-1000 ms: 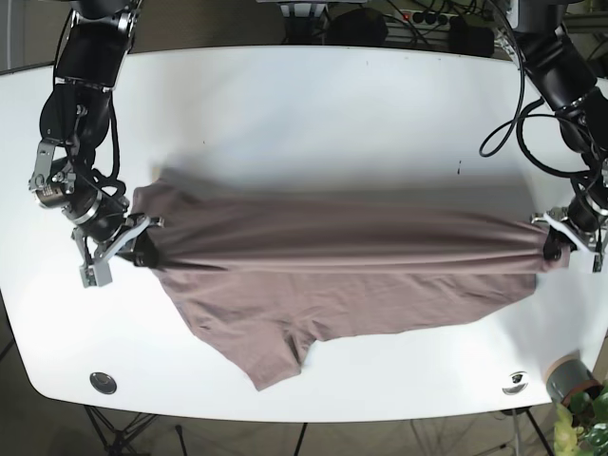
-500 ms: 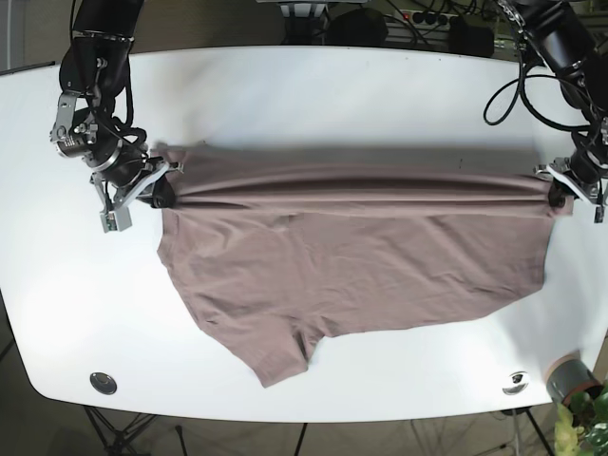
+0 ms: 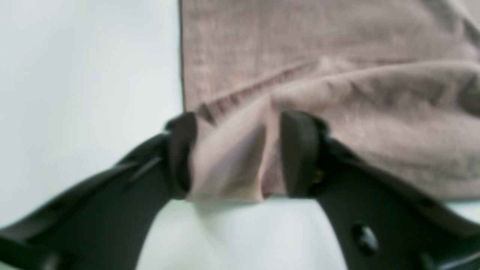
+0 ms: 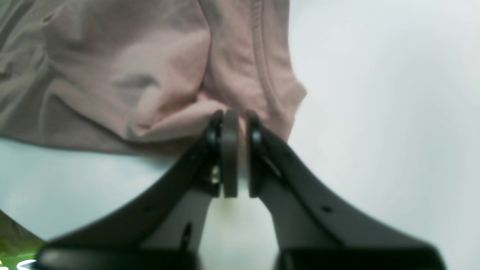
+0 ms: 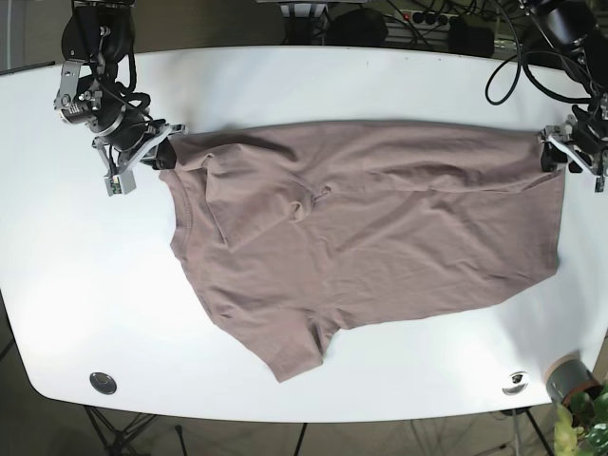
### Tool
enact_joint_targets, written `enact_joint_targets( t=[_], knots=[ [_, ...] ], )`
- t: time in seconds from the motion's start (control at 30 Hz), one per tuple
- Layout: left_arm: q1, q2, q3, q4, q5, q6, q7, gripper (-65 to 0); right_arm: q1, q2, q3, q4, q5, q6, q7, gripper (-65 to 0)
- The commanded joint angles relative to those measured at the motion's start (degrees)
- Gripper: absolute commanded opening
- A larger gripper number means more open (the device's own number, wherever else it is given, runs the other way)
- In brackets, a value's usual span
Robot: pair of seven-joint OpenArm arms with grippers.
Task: Fold the T-shirt properly
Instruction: 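Lay the shirt flat and pull both grippers apart to stretch its edge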
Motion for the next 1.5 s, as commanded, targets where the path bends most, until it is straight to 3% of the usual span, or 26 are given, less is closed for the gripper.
enact_joint_targets(
  t=[0.0,0.1,0.23,0.37,0.5,0.6,0.8,1.0,1.1,1.47],
  knots=[
    [-0.26,-1.56,-0.70,1.27,-1.12,0.10,-1.06,-27.6,-0.47,0.55,0.54,2.68,0.40,0.35,1.02,-48.5],
    [-0.17,-1.29,-3.60,3.91,-1.20,0.10,-0.89,-27.2,-1.26,0.55,0.54,4.79,0.49,0.00,1.20,-32.8],
    [0.10,-1.12,-6.24,7.77,-5.34,0.10,-0.80,-27.2,-1.18,0.55,0.54,5.05,0.14,0.00,1.20,-20.0],
    [1.85,-1.56,-8.00,8.39,-11.40,0.10,-0.80,-27.2,-1.00,0.55,0.54,4.00,0.05,-0.09,1.29,-22.8],
    [3.35,-2.08,-8.53,8.48,-11.93,0.10,-0.89,-27.2,-0.21,0.55,0.54,1.62,0.05,-0.09,1.29,-28.7],
    [4.84,-1.91,-8.62,8.48,-10.00,0.10,-1.15,-27.2,0.23,0.55,0.54,-1.54,0.05,0.18,1.29,-33.1],
    [5.46,-0.24,-8.97,6.98,-6.74,0.10,-1.76,-27.5,1.02,0.55,0.19,-5.67,0.05,0.26,3.05,-33.8],
    [5.55,3.01,-8.53,5.23,-0.24,0.10,-10.73,-27.5,1.99,0.55,0.19,-7.69,0.05,0.26,3.40,-33.8],
    [5.19,4.16,-8.44,3.64,2.22,0.10,-12.58,-27.5,2.25,0.55,0.19,-7.69,0.05,0.26,3.40,-33.9],
    [-0.17,3.81,-8.44,-6.82,4.77,0.10,-13.02,-27.6,3.66,0.47,0.19,-10.95,0.05,0.26,3.40,-34.4]
  ],
)
